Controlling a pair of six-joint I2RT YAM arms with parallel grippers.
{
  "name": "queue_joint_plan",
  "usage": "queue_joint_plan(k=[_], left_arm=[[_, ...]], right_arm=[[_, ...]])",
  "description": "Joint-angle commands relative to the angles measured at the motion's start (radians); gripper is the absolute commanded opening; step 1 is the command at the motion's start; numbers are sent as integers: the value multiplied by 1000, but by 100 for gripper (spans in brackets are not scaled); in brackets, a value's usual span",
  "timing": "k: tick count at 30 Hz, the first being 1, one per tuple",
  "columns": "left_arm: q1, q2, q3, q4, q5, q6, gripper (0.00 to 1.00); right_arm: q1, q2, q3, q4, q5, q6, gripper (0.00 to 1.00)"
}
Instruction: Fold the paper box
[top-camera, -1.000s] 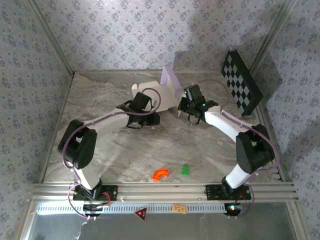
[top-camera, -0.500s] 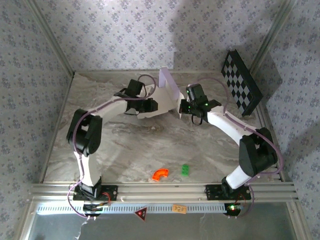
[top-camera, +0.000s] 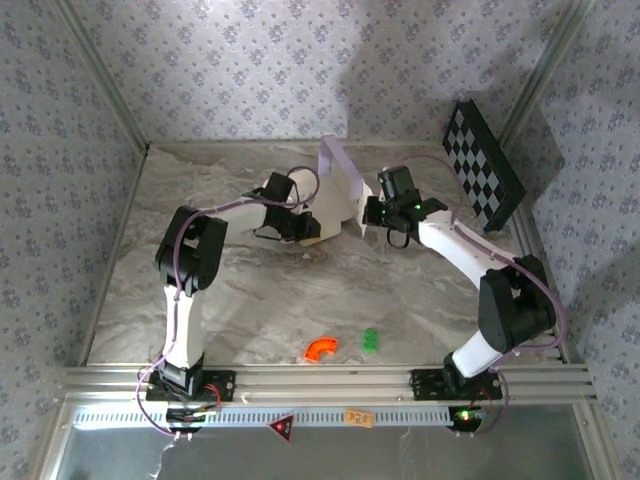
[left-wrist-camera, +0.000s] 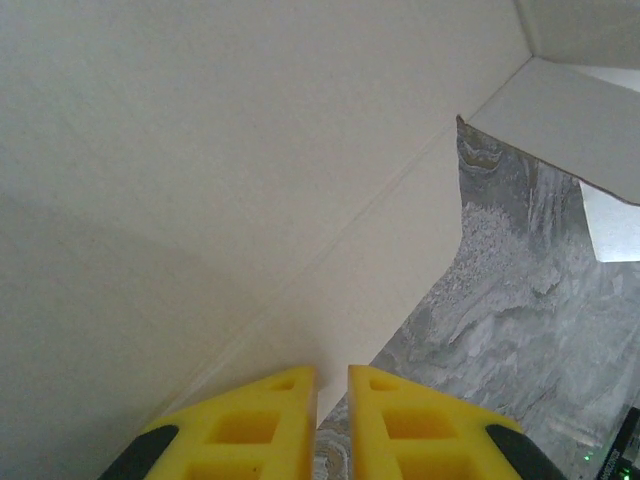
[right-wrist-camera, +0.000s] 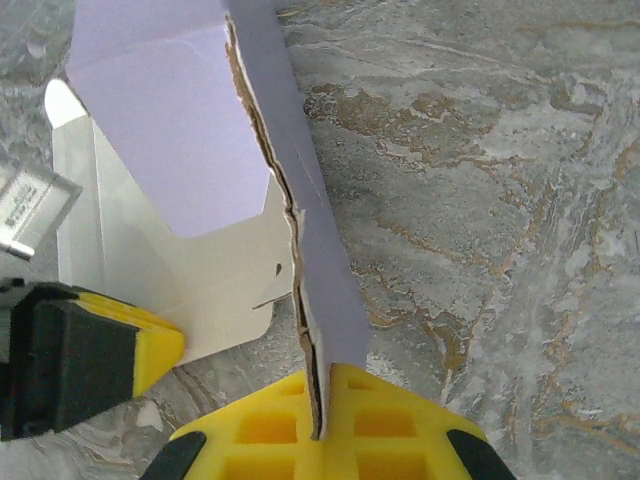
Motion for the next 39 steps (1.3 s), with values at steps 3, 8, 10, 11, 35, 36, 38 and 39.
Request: queue_joint_plan(k=[3, 8, 10, 11, 35, 36, 38, 39], left_arm=[[-13, 16, -36, 62, 32, -44, 17], [-33, 20, -67, 97, 34, -83, 17], [-39, 27, -71, 104, 44, -95, 17], [-45, 29, -76, 113, 46, -104, 17], [-141, 58, -180, 444, 58, -413, 17], [-142, 60, -183, 462, 60, -426, 17], [-148, 67, -187, 496, 63, -456, 17], [-151, 70, -187, 505, 61, -463, 17]], right_arm=[[11, -45, -53, 94, 13, 234, 0], [41, -34, -60, 131, 86, 342, 0], [45, -18, -44, 130, 93, 348, 0], [50, -13, -40, 129, 101, 349, 0], [196, 97, -24, 161, 501, 497, 3], [201, 101, -22, 158, 507, 508, 3], [208, 108, -20, 156, 516, 537, 3], [210, 110, -19, 158, 516, 543, 3]])
